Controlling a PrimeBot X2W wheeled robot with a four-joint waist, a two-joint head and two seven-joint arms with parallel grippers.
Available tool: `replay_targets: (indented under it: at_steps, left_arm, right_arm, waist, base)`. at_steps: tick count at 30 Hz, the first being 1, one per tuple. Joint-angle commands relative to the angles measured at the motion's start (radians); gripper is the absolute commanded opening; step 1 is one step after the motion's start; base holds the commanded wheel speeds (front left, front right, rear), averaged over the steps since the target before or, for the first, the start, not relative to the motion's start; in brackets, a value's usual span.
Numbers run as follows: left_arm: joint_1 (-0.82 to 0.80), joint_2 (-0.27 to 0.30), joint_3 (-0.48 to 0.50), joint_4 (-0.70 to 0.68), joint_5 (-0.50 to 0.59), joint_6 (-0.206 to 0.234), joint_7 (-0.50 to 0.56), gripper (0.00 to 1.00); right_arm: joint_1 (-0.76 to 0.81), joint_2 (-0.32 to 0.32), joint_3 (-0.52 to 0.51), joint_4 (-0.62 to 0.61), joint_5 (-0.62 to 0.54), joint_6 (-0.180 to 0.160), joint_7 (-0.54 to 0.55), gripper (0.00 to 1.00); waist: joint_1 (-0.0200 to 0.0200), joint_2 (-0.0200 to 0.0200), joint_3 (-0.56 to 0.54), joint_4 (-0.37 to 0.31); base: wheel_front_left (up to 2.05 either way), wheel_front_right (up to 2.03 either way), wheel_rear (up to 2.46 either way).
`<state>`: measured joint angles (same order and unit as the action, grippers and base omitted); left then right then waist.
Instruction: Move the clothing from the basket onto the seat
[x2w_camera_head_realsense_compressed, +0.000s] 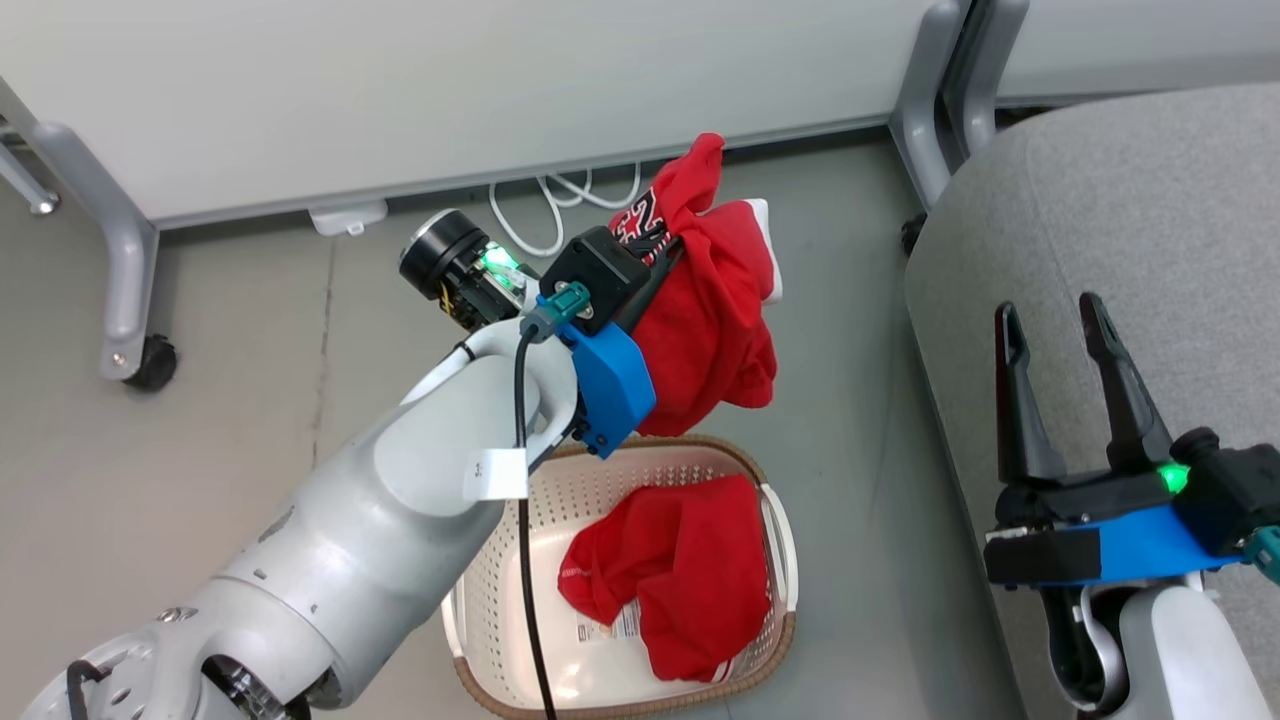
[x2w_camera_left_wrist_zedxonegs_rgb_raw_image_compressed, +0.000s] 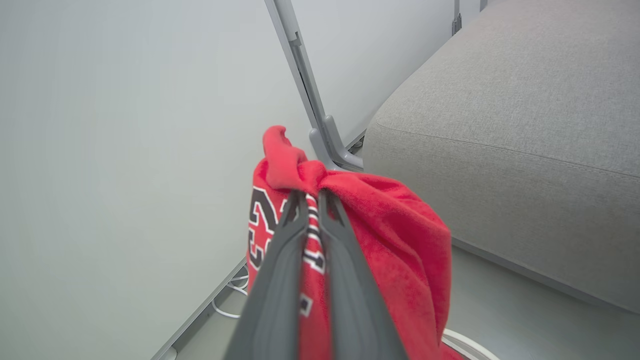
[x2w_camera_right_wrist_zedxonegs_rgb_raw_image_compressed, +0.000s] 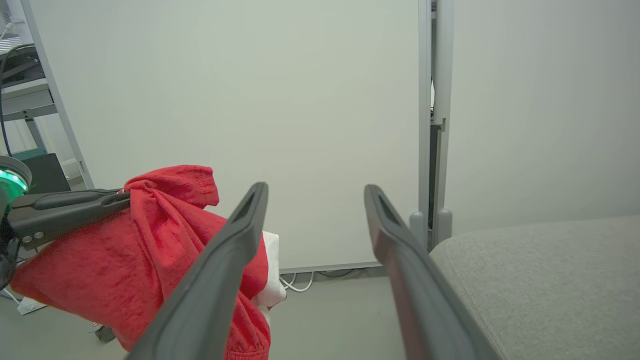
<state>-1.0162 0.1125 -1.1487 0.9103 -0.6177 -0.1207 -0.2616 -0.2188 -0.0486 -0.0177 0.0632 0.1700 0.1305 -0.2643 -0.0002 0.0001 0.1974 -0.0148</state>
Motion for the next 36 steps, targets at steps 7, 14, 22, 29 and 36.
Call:
replay_targets:
  at_steps: [7, 14, 22, 29, 36]
  left_arm:
    - [0.044, 0.011, 0.051, -0.066, 0.031, 0.008, -0.005, 0.0]
    - [0.075, 0.018, 0.081, -0.116, 0.049, 0.01, -0.005, 0.0]
    - [0.093, 0.018, 0.095, -0.148, 0.059, 0.011, -0.005, 0.0]
    - [0.096, 0.016, 0.102, -0.161, 0.066, 0.013, -0.005, 0.0]
    - [0.093, 0.012, 0.11, -0.175, 0.073, 0.015, -0.005, 0.0]
  right_arm:
    - [0.062, -0.003, 0.002, 0.016, 0.008, 0.0, 0.0, 1.0]
    - [0.093, -0.003, 0.009, 0.029, 0.013, 0.0, 0.0, 1.0]
    - [0.108, -0.003, 0.031, 0.031, 0.009, 0.0, 0.0, 1.0]
    - [0.084, -0.003, 0.067, 0.031, -0.015, 0.0, 0.0, 1.0]
    - [0.029, -0.004, 0.135, 0.052, -0.059, 0.0, 0.0, 1.0]
  waist:
    - [0.0002, -0.0001, -0.08, 0.019]
    - [0.0002, -0.0001, -0.13, 0.036]
    - [0.0002, -0.0001, -0.151, 0.052]
    - [0.0002, -0.0001, -0.15, 0.059]
    - [0.0002, -0.0001, -0.138, 0.066]
  base:
    - [0.0, 0.0, 0.0]
    - [0.0, 0.0, 0.0]
    - [0.0, 0.0, 0.0]
    - [0.0, 0.0, 0.0]
    - [0.0, 0.0, 0.0]
